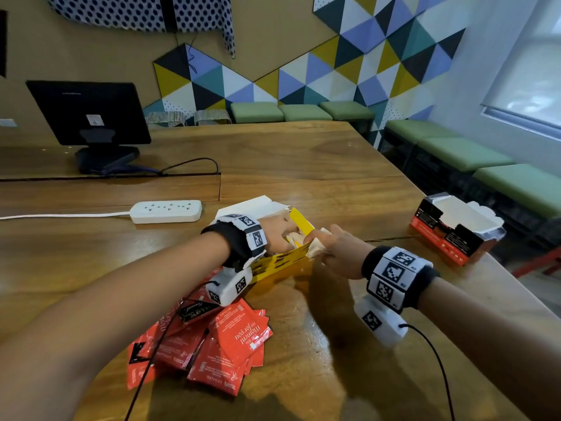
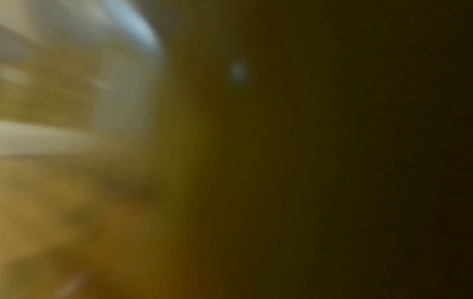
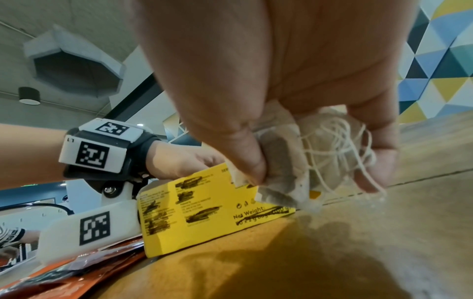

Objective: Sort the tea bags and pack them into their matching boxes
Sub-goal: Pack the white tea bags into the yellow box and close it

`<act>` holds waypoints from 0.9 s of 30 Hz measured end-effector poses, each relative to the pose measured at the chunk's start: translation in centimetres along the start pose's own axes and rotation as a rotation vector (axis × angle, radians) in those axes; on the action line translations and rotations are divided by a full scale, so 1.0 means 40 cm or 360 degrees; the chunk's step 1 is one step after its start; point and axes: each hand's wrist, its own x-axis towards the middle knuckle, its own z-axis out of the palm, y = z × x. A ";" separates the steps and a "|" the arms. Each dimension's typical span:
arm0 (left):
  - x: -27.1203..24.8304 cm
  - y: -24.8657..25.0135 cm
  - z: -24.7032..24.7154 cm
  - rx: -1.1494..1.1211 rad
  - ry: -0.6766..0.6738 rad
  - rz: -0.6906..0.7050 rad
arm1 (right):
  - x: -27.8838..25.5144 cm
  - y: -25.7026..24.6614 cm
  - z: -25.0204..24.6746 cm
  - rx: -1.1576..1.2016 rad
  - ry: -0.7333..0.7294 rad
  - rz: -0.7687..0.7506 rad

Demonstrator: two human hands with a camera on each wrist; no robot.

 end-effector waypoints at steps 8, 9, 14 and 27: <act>-0.010 0.002 -0.005 0.0634 0.0133 0.0262 | -0.004 -0.004 -0.011 -0.0008 -0.0012 0.0051; -0.011 0.006 -0.005 0.0606 0.0090 0.0260 | -0.004 -0.005 -0.013 -0.0011 -0.0014 0.0060; -0.031 0.016 0.018 0.0434 -0.0070 0.0379 | 0.000 -0.009 -0.015 -0.0050 -0.0040 0.0131; -0.106 0.002 0.037 0.0741 0.0007 0.0466 | -0.008 -0.005 -0.015 -0.0078 -0.0065 0.0228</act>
